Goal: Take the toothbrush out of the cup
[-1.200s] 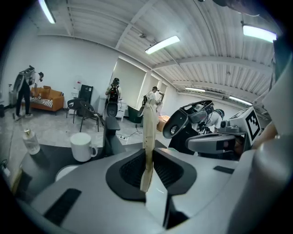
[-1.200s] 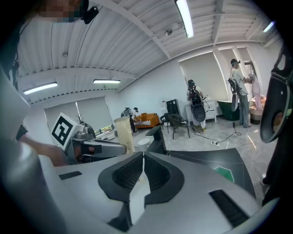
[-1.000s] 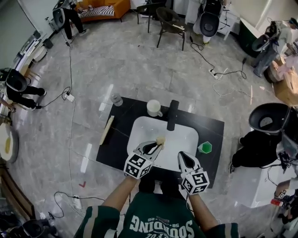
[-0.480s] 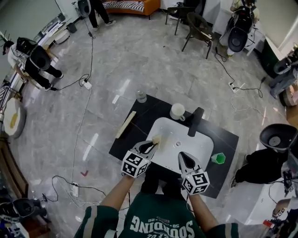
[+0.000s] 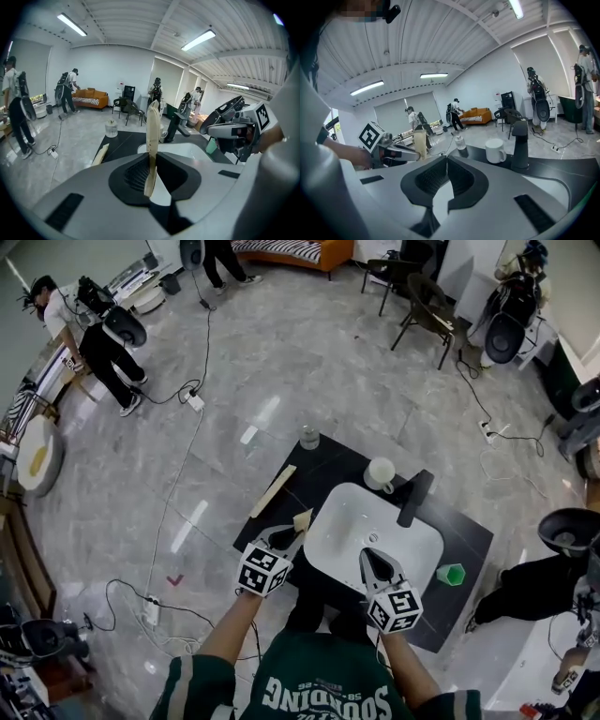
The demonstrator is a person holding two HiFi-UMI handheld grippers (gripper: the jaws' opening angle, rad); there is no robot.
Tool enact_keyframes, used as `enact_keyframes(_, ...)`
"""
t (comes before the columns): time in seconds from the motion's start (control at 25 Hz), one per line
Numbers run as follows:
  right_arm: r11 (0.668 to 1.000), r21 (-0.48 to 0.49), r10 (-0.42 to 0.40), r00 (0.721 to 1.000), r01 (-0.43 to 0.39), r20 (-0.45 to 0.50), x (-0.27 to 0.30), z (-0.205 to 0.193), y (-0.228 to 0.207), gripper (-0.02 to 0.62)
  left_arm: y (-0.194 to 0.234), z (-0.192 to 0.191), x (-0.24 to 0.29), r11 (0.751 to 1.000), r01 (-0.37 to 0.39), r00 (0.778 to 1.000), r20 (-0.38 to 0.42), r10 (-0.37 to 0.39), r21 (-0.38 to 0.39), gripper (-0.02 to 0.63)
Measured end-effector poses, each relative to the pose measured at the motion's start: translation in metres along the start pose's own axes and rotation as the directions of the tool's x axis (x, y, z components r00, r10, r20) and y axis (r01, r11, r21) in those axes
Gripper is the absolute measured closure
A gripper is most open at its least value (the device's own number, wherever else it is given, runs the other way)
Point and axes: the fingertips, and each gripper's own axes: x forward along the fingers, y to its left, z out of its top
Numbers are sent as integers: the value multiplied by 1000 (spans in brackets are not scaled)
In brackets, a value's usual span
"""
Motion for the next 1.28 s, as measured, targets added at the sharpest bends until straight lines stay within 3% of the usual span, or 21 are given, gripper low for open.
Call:
enact_keyframes(0.2,1000,-1,13,1000,-13,-10,9,3,5,554,32,-18,-10,997,-73,992,-101,74,9,551)
enact_keyframes(0.44,1000,6,-2,1000,2,-20,10,-2,-4,554,54,-37,2,995,-104,977,-186,102,-1,551)
enact_keyframes(0.84,998,21,-67,998,67,-17,6,1,-28,554,68,-34,37,994,-106,972,-213,100,-13,551)
enact_keyframes(1.28,985,55,-164,986,164,-12,-4,-2,-46,554,88,-48,91,999,-48,960,-277,44,-10,551)
